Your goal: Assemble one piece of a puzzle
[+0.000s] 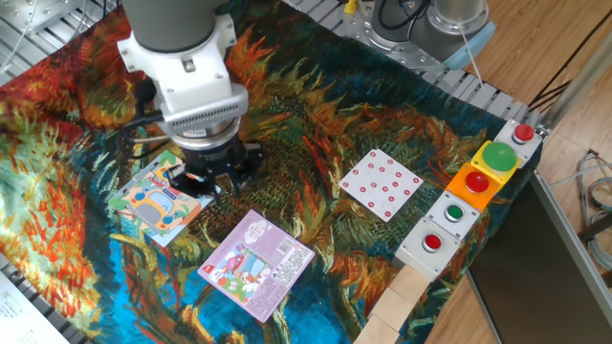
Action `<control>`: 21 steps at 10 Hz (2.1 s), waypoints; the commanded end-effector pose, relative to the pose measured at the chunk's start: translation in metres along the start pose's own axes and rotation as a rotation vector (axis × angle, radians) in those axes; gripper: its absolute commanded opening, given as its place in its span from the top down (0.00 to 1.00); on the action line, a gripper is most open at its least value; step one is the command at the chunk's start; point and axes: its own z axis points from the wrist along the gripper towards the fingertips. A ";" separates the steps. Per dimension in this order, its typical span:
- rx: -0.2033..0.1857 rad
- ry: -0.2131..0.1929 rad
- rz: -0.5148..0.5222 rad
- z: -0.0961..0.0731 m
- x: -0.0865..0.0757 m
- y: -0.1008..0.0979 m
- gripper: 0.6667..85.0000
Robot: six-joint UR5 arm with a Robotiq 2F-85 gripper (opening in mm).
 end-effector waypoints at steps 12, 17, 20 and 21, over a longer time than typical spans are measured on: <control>0.112 0.039 -0.164 0.026 0.050 0.024 0.42; 0.085 0.040 -0.172 0.018 0.051 0.024 0.42; 0.080 0.059 -0.174 0.018 0.056 0.025 0.42; 0.074 0.058 -0.174 0.018 0.056 0.026 0.42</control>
